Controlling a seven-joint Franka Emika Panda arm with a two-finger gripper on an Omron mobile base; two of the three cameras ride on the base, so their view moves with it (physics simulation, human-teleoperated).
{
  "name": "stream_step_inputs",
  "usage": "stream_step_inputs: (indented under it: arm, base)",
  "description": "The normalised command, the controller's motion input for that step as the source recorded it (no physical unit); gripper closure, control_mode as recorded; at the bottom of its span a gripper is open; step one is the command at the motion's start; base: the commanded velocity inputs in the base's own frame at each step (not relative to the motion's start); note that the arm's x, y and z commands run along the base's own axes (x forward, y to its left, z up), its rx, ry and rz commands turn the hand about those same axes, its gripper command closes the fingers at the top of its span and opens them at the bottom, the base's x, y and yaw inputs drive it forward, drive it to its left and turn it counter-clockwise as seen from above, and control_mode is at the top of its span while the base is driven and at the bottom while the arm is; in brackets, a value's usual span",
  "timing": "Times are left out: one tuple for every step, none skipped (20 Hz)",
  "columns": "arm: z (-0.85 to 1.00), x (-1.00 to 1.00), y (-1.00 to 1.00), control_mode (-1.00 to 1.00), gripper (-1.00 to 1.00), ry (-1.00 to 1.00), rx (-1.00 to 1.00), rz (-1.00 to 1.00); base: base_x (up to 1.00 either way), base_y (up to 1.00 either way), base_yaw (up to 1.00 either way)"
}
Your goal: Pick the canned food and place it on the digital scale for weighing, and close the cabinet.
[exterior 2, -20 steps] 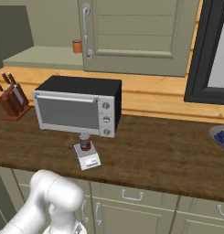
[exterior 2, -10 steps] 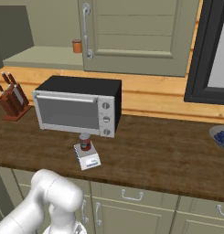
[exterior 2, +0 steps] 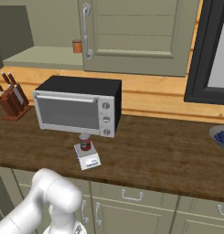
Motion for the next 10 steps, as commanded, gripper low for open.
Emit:
stream_step_inputs:
  arm:
    - [0.04,0.0,-0.09,-1.0,-1.0,0.11,0.15,-0.32]
    - [0.12,0.0,-0.18,-1.0,-1.0,0.11,0.16,-0.31]
    - [0.13,0.01,-0.21,-1.0,-1.0,0.11,0.17,-0.3]
    - [0.13,0.0,-0.24,-1.0,-1.0,0.11,0.17,-0.29]
    - [0.13,0.0,-0.24,-1.0,-1.0,0.12,0.17,-0.29]
    - [0.09,0.0,-0.24,-1.0,-1.0,0.17,0.18,-0.28]
    - [0.06,0.0,-0.23,-1.0,-1.0,0.2,0.18,-0.28]
    - [0.04,0.04,-0.27,-1.0,-1.0,0.21,0.18,-0.28]
    - [0.06,0.1,-0.3,-1.0,-1.0,0.2,0.18,-0.26]
    - [0.04,0.16,-0.36,-1.0,-1.0,0.19,0.18,-0.25]
  base:
    - [0.0,0.0,0.0]
    - [0.0,0.0,0.0]
    - [0.0,0.0,0.0]
    - [0.0,0.0,0.0]
    - [0.0,0.0,0.0]
    - [0.0,0.0,0.0]
    - [0.0,0.0,0.0]
    - [0.0,0.0,0.0]
    - [0.0,0.0,0.0]
    - [0.0,0.0,0.0]
